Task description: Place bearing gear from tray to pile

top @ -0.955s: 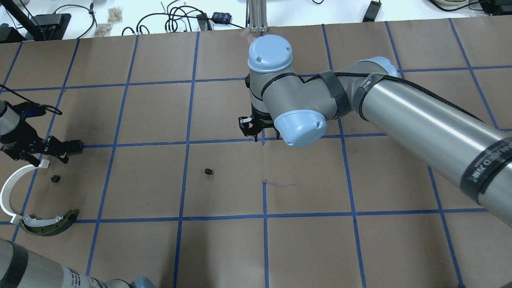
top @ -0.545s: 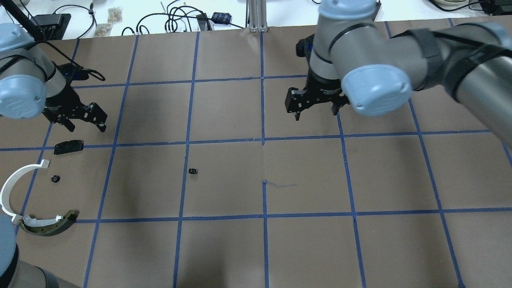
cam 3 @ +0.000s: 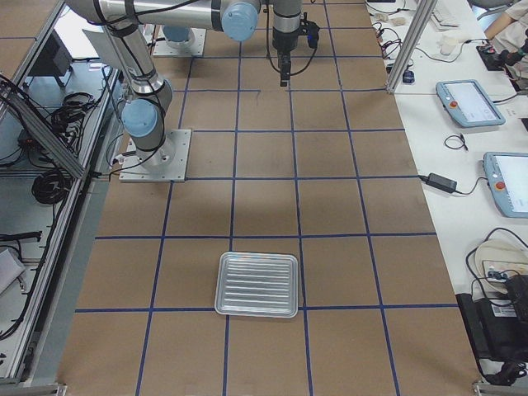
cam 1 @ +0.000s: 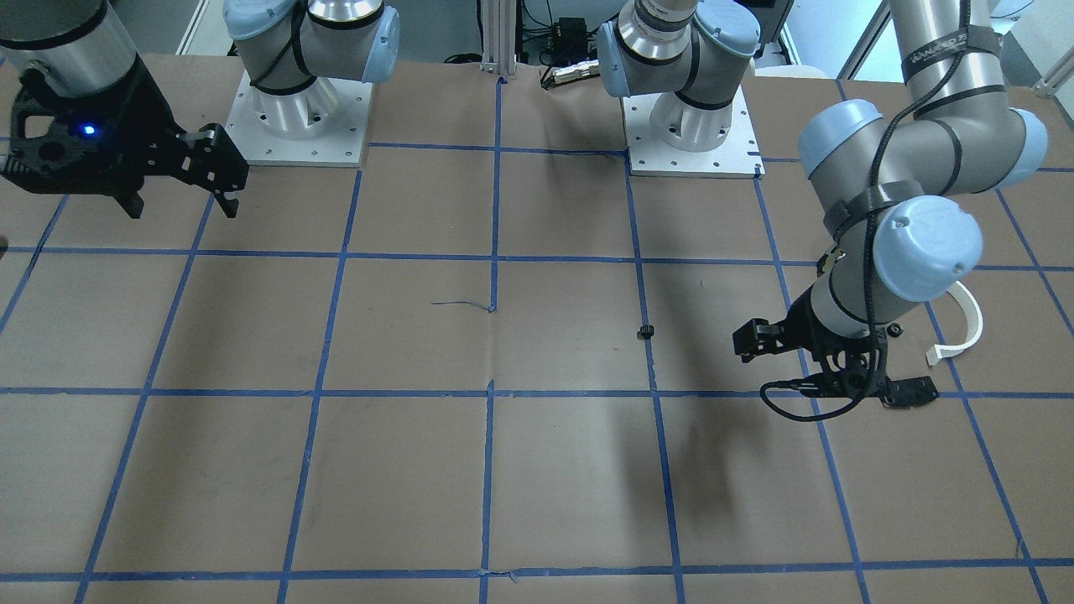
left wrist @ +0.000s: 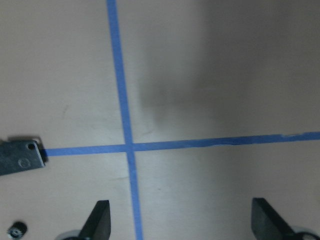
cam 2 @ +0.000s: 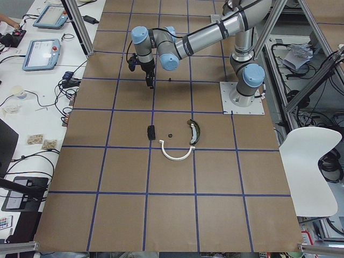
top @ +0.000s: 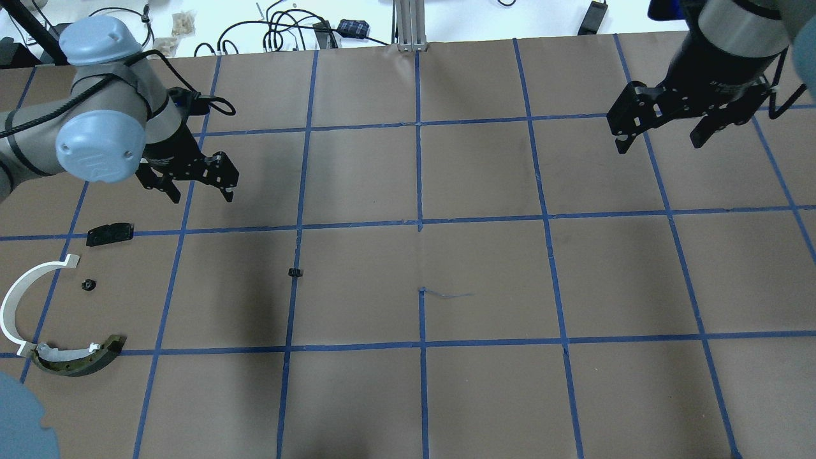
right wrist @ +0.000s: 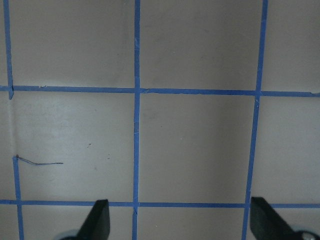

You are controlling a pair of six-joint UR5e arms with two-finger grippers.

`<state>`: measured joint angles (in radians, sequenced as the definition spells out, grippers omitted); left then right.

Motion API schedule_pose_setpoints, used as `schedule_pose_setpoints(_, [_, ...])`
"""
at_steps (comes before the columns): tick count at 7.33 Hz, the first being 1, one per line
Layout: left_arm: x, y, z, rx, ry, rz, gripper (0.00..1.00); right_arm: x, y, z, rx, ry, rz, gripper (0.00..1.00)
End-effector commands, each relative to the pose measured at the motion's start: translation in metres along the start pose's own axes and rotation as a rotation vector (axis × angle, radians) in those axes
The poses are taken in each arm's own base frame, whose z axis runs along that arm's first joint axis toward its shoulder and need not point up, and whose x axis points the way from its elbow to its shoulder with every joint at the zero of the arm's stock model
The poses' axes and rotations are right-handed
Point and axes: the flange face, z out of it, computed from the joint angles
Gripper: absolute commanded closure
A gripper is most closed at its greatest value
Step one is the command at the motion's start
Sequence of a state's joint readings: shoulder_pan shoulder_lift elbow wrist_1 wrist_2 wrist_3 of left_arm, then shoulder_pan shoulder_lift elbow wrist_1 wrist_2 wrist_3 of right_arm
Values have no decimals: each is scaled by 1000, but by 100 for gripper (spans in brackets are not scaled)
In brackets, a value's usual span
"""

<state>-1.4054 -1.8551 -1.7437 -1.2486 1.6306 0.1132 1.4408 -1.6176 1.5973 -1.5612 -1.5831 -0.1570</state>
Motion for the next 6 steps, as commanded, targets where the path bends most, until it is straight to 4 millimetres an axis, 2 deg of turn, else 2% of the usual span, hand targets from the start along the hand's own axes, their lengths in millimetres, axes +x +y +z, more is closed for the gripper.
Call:
schedule_pose_setpoints(1, [66,19,21,-49,22,-149,0,-1,1,-20,20,-1,111,0])
schedule_pose_setpoints(2, [71,24,30,-72,27,-180,0,-24,-8,-26,22,-3,162,0])
schedule_pose_setpoints(3, [73,34,45,-99,33,-192,0,-50,-31,-22,11,14,130,0])
schedule_pose_setpoints(4, [74,42,55,-115,30,-178,0,-93,-43,1,-57,17,104,4])
schedule_pose_setpoints(5, [76,43,64,-135,29,-170,3,-103,-48,-1,4,13,78,0])
schedule_pose_setpoints(6, [78,45,74,-155,27,-155,3,-93,-49,-7,21,41,63,0])
